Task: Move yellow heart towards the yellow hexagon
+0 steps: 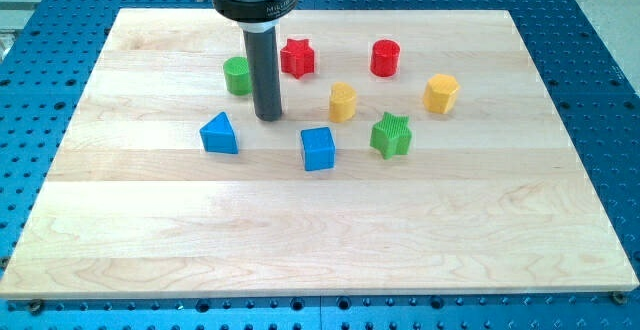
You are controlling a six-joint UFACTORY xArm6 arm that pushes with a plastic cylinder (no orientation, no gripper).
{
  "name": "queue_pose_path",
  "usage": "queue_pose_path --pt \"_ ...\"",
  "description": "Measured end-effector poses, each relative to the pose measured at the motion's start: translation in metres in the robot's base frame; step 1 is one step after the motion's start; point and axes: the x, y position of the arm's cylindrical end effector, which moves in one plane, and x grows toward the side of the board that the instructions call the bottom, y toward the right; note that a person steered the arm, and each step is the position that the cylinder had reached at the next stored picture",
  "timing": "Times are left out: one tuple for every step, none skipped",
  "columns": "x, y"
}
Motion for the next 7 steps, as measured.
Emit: queue_pose_path --pt "0.000 0.002" --pt "0.000 0.009" --pt "0.000 0.035" --pt "-0.001 0.082" --pt "-0.014 0.126" --pt "-0.045 0.084" --pt "-0.049 0.025"
